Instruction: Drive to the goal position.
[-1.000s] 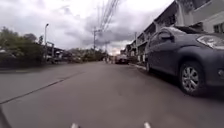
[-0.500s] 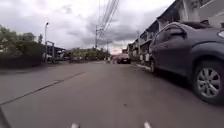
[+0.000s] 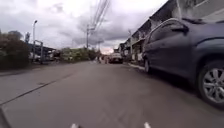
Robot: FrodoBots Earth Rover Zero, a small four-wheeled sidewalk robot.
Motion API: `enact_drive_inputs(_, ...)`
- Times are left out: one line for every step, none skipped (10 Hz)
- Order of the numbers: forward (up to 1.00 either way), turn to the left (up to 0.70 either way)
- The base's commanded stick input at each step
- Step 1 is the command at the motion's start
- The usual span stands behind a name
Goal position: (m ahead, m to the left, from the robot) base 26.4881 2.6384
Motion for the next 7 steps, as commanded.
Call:
enact_drive_inputs(0.7, 0.0)
enact_drive_inputs(0.7, 0.0)
enact_drive_inputs(0.7, 0.0)
enact_drive_inputs(0.7, 0.0)
enact_drive_inputs(0.7, 0.0)
enact_drive_inputs(0.7, 0.0)
enact_drive_inputs(0.7, 0.0)
